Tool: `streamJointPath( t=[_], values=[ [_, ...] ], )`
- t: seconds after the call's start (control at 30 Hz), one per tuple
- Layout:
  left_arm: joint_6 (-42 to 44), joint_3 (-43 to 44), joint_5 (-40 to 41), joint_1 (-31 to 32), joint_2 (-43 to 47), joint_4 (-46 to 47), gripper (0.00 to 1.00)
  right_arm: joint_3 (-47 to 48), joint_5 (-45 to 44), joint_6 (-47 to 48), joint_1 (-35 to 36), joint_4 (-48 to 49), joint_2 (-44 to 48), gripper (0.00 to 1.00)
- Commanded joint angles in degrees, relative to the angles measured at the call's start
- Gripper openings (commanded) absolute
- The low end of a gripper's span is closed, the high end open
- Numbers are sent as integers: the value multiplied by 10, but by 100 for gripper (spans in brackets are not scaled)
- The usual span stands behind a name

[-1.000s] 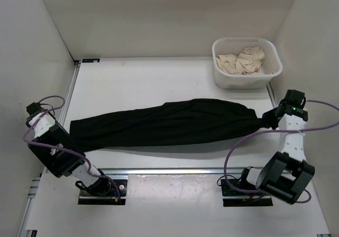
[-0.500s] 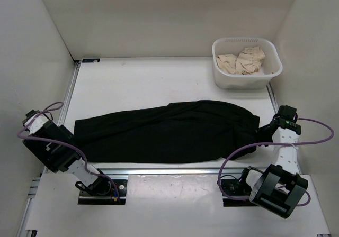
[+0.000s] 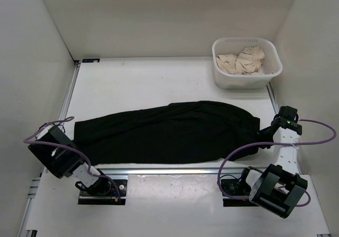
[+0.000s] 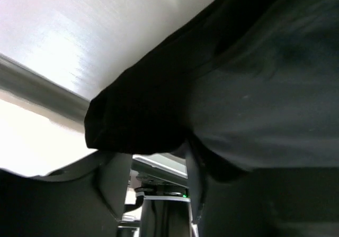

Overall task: Fold and stack the trousers
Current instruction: Flatten the trousers out, then fold the trousers

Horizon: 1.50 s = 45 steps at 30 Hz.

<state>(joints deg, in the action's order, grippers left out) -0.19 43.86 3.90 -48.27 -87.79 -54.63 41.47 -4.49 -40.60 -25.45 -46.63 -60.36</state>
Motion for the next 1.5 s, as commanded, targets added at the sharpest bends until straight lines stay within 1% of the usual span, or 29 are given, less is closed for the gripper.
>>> streamJointPath(
  t=[0.0, 0.07, 0.1, 0.13, 0.17, 0.2, 0.23, 0.27, 0.3, 0.37, 0.43, 0.47, 0.53, 0.6, 0.63, 0.67, 0.73, 0.83, 0.87, 0.9, 0.97, 1.0, 1.03, 1.1, 1.13, 1.2, 1.27, 1.37, 1.47],
  values=[
    [2, -26, 101, -2, 2, 95, 50, 55, -55, 38, -14, -47, 4, 0],
    [2, -26, 118, -2, 16, 114, 50, 126, -90, 74, -14, -81, -4, 0],
    [2, -26, 118, -2, 16, 114, 50, 140, -110, 74, -14, -115, -4, 2],
    [2, -26, 118, -2, 16, 114, 52, 146, -129, 74, -14, -129, -4, 9],
    [2, -19, 118, -2, 22, 114, 53, 146, -141, 55, -14, -139, 8, 54],
    [2, -19, 118, -8, 28, 96, 55, 124, -141, 43, -14, -139, 16, 78],
    [2, 2, 107, -8, 33, 82, 63, 114, -153, 27, -14, -144, 28, 89],
    [2, 15, 97, -8, 47, 66, 65, 105, -165, -2, -14, -151, 33, 99],
    [2, 31, 86, -8, 55, 34, 68, 105, -183, -17, -14, -159, 33, 99],
    [2, 98, 57, -8, 67, 9, 72, 127, -253, -39, -14, -184, 48, 99],
    [2, 164, 36, -8, 73, -14, 76, 168, -299, -71, -14, -221, 48, 99],
    [2, 181, 30, -8, 73, -21, 79, 215, -334, -81, -14, -232, 48, 99],
    [2, 214, 19, 5, 54, -35, 80, 258, -351, -102, -9, -246, 42, 99],
    [2, 220, 12, 12, 24, -47, 80, 298, -351, -107, -9, -247, 36, 99],
    [2, 220, 12, 23, 13, -47, 80, 298, -315, -89, -4, -233, 36, 99],
    [2, 220, 7, 23, 3, -54, 80, 298, -287, -79, 5, -195, 30, 99],
    [2, 214, 1, 38, -21, -54, 81, 254, -222, -56, 15, -147, 24, 95],
    [2, 201, -18, 46, -36, -54, 81, 194, -122, -91, 22, -91, 5, 92],
    [2, 201, -25, 60, -42, -54, 81, 141, -95, -102, 28, -74, 5, 92],
    [2, 195, -40, 65, -42, -54, 82, 115, -70, -112, 28, -41, 0, 92],
    [2, 195, -45, 84, -61, -49, 82, 65, -33, -141, 28, -13, -6, 88],
    [2, 195, -52, 84, -68, -49, 82, 27, -33, -150, 28, 11, -11, 87],
    [2, 195, -52, 92, -81, -43, 70, 12, -33, -158, 28, 21, -11, 84],
    [2, 189, -44, 92, -91, -37, 52, -9, -33, -163, 28, 52, -24, 83],
    [2, 184, -38, 92, -92, -31, 30, -9, -39, -164, 28, 52, -29, 82],
    [2, 184, -26, 92, -98, -31, 14, 2, -39, -152, 28, 68, -50, 81],
    [2, 184, -26, 92, -91, -26, 14, 53, -44, -129, 28, 68, -78, 79],
    [2, 196, -26, 92, -85, -26, 14, 118, -67, -128, 28, 68, -120, 79],
    [2, 201, -26, 92, -80, -26, 14, 164, -80, -144, 28, 79, -168, 82]
  ],
)
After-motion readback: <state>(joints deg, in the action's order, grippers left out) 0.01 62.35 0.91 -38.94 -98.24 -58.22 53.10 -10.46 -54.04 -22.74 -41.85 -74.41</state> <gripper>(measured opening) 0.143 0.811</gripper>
